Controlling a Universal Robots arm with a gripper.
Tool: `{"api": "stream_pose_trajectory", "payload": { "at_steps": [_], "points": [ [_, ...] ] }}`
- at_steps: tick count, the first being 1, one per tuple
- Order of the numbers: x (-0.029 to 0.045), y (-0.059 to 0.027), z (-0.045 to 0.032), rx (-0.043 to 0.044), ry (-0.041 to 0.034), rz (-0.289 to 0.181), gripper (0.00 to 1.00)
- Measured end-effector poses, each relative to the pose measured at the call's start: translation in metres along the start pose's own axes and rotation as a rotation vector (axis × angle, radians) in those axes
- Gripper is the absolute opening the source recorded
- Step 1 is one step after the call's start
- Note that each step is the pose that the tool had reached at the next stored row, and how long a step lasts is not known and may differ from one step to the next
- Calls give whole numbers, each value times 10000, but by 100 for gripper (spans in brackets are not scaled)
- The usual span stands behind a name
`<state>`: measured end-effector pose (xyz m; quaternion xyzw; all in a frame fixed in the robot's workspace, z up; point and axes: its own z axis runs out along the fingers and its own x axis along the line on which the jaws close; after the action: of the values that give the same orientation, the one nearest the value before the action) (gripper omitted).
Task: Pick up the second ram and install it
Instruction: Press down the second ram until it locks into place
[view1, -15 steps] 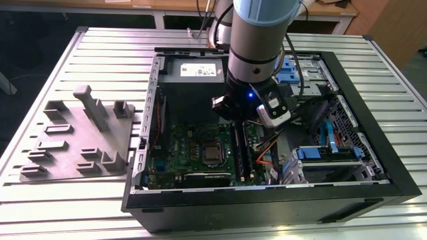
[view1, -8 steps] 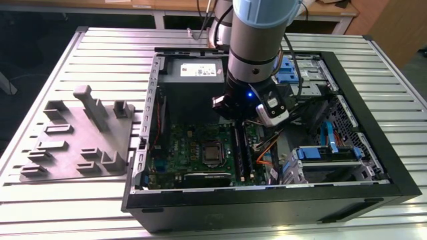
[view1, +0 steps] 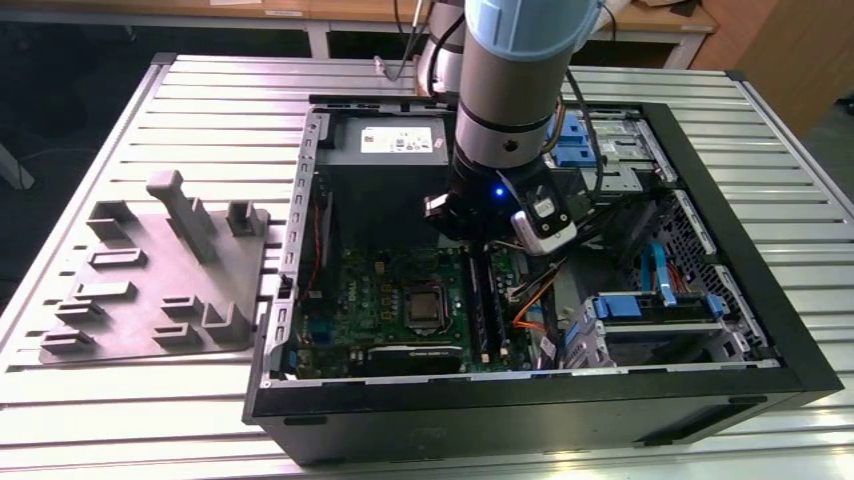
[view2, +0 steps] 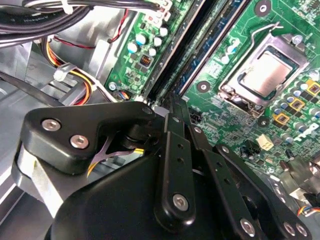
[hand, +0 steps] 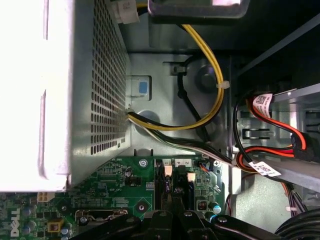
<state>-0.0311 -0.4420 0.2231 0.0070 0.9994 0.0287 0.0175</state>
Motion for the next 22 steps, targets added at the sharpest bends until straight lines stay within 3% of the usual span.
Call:
{"api": "stream_pose_trajectory", "payload": {
  "at_steps": [22],
  "points": [
    [17,-5,72,7,-4,0,10]
  ]
}}
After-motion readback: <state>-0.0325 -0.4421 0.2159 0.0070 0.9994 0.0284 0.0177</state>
